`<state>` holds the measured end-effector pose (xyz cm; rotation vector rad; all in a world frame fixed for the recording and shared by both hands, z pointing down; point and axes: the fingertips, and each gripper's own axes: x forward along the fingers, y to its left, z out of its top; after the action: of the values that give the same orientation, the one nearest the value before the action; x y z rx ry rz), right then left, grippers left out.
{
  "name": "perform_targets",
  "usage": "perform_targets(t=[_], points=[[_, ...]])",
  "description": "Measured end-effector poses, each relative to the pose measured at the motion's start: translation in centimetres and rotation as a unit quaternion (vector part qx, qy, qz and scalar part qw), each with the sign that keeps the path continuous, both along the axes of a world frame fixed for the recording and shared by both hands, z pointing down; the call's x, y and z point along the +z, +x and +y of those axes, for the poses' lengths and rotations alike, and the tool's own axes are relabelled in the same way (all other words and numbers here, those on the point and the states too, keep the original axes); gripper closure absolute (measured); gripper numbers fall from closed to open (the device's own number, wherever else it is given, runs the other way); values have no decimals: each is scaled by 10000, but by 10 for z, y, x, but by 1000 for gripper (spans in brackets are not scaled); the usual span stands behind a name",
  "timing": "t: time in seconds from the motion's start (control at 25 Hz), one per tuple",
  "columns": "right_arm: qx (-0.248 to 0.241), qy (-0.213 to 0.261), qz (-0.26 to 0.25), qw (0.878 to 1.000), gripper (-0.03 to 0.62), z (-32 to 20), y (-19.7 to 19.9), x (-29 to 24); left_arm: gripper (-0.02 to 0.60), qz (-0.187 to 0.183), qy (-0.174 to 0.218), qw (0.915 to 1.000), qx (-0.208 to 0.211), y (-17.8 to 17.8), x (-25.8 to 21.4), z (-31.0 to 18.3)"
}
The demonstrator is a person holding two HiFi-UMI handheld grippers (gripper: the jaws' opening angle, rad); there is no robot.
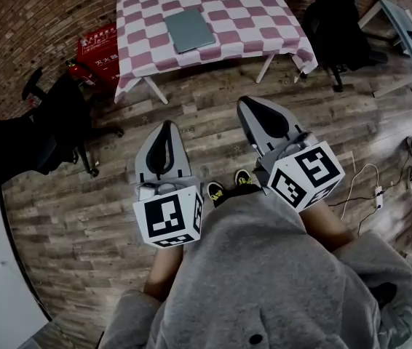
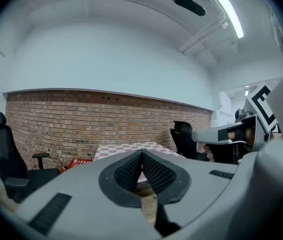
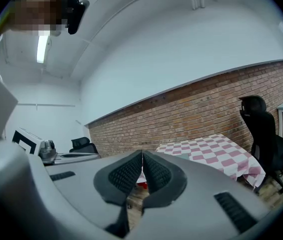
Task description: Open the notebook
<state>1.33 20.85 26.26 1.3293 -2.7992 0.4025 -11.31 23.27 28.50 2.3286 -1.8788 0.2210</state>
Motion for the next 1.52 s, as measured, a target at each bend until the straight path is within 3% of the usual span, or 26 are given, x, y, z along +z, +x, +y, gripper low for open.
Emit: perform_targets(t=[0.8, 1.52], points=[[160, 87, 58, 9998, 568, 15, -22, 0, 572, 114, 155, 9998, 109, -25, -6, 15], [-25, 59, 192, 9998, 568, -7, -38, 9, 572, 239, 139, 9996, -10, -40, 2, -5]])
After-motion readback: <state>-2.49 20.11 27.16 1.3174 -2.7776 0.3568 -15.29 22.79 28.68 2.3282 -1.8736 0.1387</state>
